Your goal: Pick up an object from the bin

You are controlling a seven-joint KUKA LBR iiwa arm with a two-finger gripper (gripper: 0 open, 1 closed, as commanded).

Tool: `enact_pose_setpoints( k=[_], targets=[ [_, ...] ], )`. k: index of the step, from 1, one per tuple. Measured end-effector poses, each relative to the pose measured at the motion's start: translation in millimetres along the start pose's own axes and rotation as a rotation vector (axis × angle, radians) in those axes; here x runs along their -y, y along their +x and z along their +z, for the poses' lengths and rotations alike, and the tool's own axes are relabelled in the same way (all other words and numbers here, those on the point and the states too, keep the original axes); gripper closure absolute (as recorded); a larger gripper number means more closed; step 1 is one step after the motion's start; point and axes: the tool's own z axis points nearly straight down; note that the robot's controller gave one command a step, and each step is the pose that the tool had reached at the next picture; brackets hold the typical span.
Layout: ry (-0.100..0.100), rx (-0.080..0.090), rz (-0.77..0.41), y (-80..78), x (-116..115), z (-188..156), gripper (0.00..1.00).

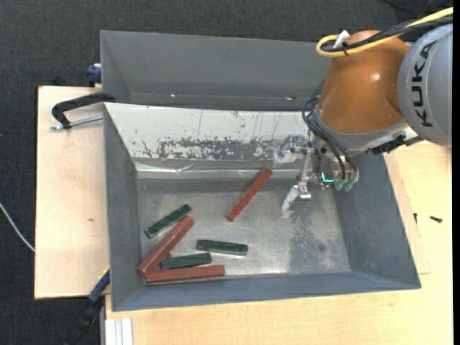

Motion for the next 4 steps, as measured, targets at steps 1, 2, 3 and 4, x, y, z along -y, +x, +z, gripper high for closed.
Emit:
enact_pose_setpoints(
  k=[1, 2, 3, 4],
  targets=[
    [0.0, 0.009, 0.0, -1.6, 0.0, -4.7, 0.0],
    [0.0, 0.009, 0.0, -2.1, -0.3, -4.1, 0.0],
    [0.0, 0.0, -0.074, -19.7, -5.7, 1.3, 0.0],
    [0.002, 0.02, -0.183, -21.7, -13.0, 25.6, 0.0]
  ],
)
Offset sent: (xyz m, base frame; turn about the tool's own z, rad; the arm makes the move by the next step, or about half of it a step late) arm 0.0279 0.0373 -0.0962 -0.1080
